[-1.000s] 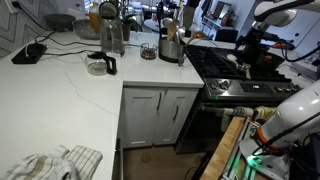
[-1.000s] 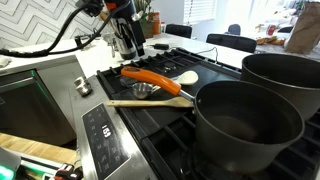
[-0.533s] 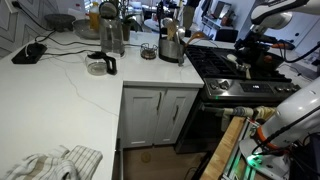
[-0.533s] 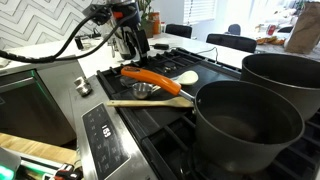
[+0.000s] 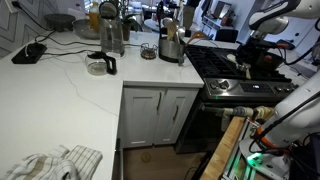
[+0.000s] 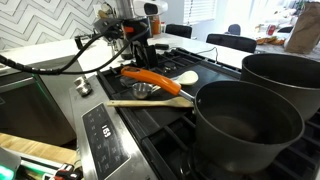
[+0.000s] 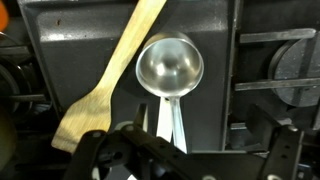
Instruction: Pick up the metallic spoon from the stove and place it in the metallic utensil storage bucket
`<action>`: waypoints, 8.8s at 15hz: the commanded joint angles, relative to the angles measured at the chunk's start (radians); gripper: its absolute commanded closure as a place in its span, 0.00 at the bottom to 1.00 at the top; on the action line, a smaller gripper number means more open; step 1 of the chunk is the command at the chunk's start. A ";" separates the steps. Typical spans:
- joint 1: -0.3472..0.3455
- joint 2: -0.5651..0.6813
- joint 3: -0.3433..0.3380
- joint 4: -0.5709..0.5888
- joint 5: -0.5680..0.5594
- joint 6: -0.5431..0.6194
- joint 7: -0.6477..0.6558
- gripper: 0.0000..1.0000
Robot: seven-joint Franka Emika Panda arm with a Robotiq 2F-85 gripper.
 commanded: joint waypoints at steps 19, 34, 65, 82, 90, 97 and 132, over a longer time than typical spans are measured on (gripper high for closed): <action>-0.064 0.197 0.047 0.115 0.060 -0.002 -0.021 0.52; -0.050 0.081 0.069 0.132 0.116 -0.171 0.004 0.96; 0.088 0.170 0.179 0.523 0.845 -1.057 0.664 0.96; 0.031 0.466 0.215 0.790 1.153 -1.001 0.929 0.96; 0.020 0.506 0.214 0.812 1.134 -0.982 1.031 0.96; 0.008 0.535 0.204 0.863 1.064 -0.889 1.023 0.96; 0.306 -0.286 0.362 0.063 -0.032 -0.200 0.194 0.00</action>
